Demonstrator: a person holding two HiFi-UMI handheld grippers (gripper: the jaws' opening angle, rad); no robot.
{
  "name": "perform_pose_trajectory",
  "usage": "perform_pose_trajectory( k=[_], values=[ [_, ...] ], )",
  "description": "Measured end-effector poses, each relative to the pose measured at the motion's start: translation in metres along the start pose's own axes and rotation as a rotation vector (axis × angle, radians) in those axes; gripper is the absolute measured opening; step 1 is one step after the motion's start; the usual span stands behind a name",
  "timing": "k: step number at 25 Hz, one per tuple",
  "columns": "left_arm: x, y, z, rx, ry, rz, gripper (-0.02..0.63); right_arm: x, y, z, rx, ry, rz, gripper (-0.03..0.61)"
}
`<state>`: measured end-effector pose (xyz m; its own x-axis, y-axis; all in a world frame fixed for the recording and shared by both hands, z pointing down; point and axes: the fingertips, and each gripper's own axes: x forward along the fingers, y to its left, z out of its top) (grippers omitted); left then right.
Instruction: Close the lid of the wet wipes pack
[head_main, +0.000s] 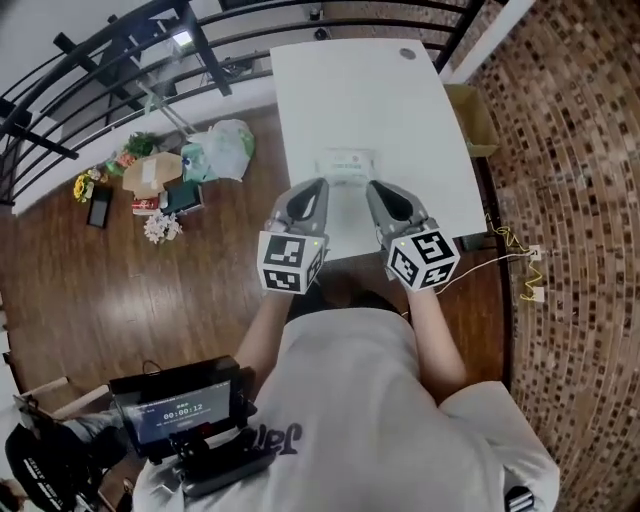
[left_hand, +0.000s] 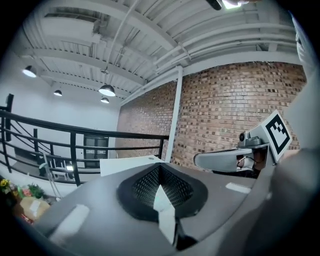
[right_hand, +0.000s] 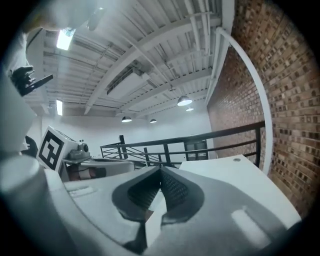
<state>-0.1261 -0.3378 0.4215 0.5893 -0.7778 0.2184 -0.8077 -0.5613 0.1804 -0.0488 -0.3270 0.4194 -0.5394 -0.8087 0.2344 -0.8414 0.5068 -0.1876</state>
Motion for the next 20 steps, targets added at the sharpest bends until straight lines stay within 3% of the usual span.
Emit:
perform_pose_trajectory(
  k=[6,12,16,20],
  values=[
    [-0.069,-0.061,-0.026,0.015,-0.044,0.125,0.015,-0.08,0.04,-0.033,-0.036,-0.042,0.1,-0.009],
    [-0.152,-0.137,-0.082,-0.042,0.049,0.182,0.015,-0.181,0.074,-0.082,0.058,0.01,0.083,-0.009],
    [-0.191,-0.152,-0.074,-0.058,0.026,0.194,0.015,-0.221,0.105,-0.079,0.01,0.022,0.087,-0.009],
    [-0.214,-0.148,-0.058,-0.028,-0.022,0.168,0.015,-0.231,0.126,-0.065,-0.027,-0.033,0.042,-0.009]
  ],
)
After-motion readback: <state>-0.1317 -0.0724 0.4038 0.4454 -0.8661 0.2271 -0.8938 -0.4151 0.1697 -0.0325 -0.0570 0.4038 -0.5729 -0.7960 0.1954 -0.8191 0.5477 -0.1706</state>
